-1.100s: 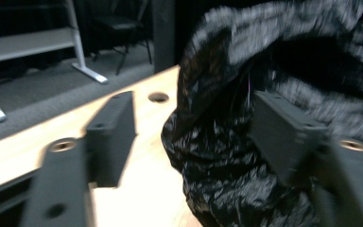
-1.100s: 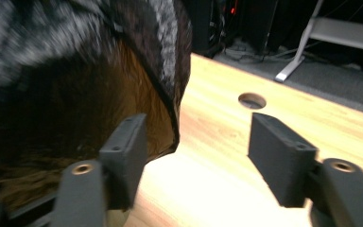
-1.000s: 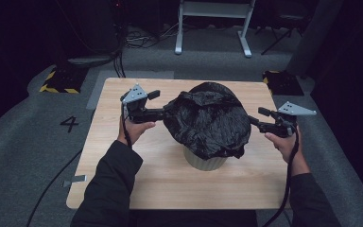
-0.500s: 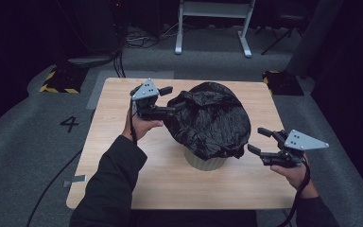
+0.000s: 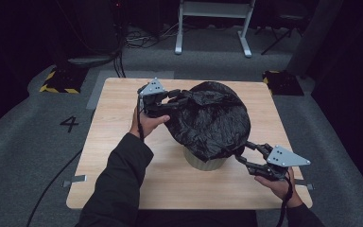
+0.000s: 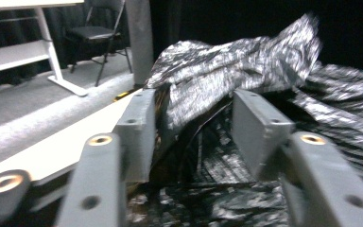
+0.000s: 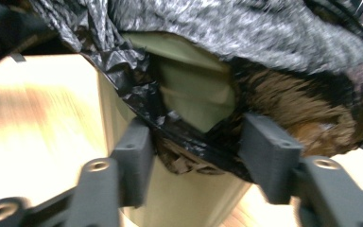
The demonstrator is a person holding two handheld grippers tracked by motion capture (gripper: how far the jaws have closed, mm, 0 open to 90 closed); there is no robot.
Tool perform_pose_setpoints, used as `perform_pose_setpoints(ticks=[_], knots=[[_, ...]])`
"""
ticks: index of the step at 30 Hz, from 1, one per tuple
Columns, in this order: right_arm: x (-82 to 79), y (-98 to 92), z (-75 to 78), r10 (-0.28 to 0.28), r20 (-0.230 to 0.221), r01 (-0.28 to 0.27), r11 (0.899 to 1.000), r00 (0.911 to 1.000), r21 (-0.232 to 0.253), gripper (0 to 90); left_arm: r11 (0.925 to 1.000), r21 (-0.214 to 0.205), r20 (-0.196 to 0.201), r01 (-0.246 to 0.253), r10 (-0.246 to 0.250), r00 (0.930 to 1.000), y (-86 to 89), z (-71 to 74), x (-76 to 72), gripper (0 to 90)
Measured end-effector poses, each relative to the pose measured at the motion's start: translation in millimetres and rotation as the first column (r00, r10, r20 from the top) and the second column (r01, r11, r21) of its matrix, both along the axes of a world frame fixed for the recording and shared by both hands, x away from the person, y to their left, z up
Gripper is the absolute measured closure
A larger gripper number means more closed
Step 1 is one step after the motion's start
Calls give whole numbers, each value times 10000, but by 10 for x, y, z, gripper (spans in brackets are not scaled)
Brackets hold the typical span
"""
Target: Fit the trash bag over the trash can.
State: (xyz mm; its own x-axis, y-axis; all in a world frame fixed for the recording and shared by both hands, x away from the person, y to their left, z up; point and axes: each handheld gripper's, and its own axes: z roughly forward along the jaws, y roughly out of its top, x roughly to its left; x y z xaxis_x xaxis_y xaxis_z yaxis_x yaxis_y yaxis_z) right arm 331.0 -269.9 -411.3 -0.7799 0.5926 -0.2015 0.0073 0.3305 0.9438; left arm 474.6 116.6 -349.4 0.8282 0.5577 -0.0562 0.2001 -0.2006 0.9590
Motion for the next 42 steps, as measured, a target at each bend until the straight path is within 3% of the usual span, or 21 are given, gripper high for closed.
perform_pose_setpoints(ticks=[2,5,8,13,18,21,26,34,37,39,40,42], knots=[[11,2,-24,39,11,-39,9998,10000,-170,678,10000,60,168,70,-71,9998,-4,-16,11,617],[21,-18,-66,194,-9,-194,9993,9998,-316,817,9993,357,387,-114,100,9992,-4,-35,21,745],[41,-70,-93,302,-193,-309,9990,9994,-336,885,9988,381,411,-292,277,9988,19,-65,45,877],[72,-143,-160,371,-560,-391,9986,9977,-362,900,9927,793,177,-909,897,9958,41,-140,128,900],[157,-217,-222,240,-930,-278,9988,9954,-396,900,9857,1138,-474,-1242,1303,9903,73,-303,250,900],[198,-266,-263,-89,-1056,63,9997,9944,-247,900,9838,1437,-743,-1068,1183,9902,80,-408,283,900],[263,-346,-336,-485,-1114,449,9984,9926,-351,900,9878,1307,-1067,-846,988,9894,119,-501,269,900],[326,-419,-347,-520,-1174,494,9985,9917,-255,900,9948,1016,-1017,-51,155,9947,187,-619,-13,899],[290,-436,-308,-573,-952,562,9983,9938,-138,820,9973,720,-800,-172,229,9965,277,-583,-113,776],[266,-438,-265,-583,-861,584,9983,9946,-11,743,9980,416,-746,-484,514,9959,341,-517,-150,592],[255,-435,-235,-597,-801,600,9982,9950,22,699,9982,243,-745,-552,569,9956,374,-479,-163,507],[230,-424,-178,-573,-657,585,9981,9962,166,545,9980,-68,-525,-631,627,9967,443,-392,-198,419]])
